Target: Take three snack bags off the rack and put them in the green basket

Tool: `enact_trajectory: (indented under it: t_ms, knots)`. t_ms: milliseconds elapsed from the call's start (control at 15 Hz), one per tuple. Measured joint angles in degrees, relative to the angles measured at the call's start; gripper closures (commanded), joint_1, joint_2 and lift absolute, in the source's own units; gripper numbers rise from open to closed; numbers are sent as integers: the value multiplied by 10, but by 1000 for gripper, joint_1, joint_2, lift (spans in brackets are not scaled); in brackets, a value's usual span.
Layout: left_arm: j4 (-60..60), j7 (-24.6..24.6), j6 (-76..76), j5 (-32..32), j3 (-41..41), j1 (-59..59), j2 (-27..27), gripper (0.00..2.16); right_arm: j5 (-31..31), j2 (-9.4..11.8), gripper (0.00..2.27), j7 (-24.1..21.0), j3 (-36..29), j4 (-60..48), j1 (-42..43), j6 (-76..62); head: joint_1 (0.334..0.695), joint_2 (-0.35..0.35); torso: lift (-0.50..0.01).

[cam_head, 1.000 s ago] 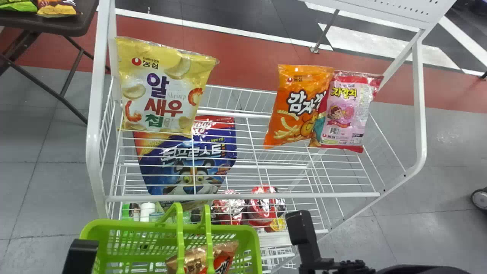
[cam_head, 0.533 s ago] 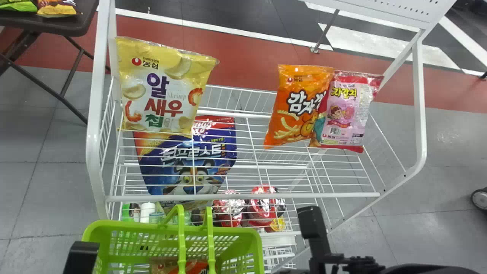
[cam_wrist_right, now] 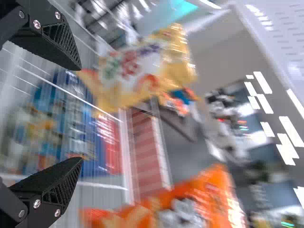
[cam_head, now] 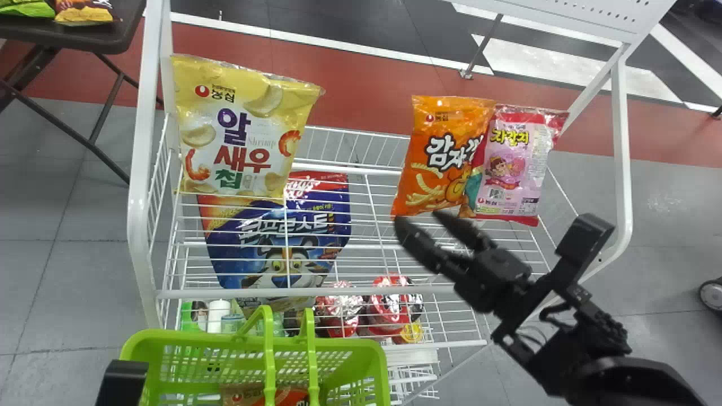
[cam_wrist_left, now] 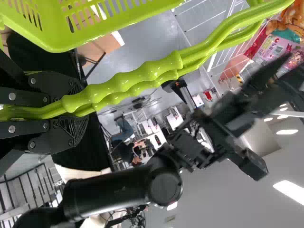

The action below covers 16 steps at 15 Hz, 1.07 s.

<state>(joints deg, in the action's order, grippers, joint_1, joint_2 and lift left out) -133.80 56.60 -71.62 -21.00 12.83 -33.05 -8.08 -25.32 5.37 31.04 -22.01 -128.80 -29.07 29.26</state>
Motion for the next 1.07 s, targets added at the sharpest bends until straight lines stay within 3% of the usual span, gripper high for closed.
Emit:
enact_trajectory:
  t_ms: [400, 800, 1000, 1067]
  knots:
    - [6, 0, -1, 2, -2, 2, 0, 1693, 104, -9, 154, -50, -1, 209, 155, -159, 695, -350, -23]
    - [12, 3, -8, -3, -10, 13, -2, 1693, 160, -8, 218, -93, 0, 290, 217, -209, 695, -350, -23]
    - [20, 3, -13, -5, -11, 24, -2, 1693, 188, -3, 441, -77, 3, 315, 253, -157, 695, -350, -23]
    - [22, 4, -13, -6, -11, 26, -2, 1693, 190, 0, 724, -67, 6, 319, 259, -142, 695, -350, -23]
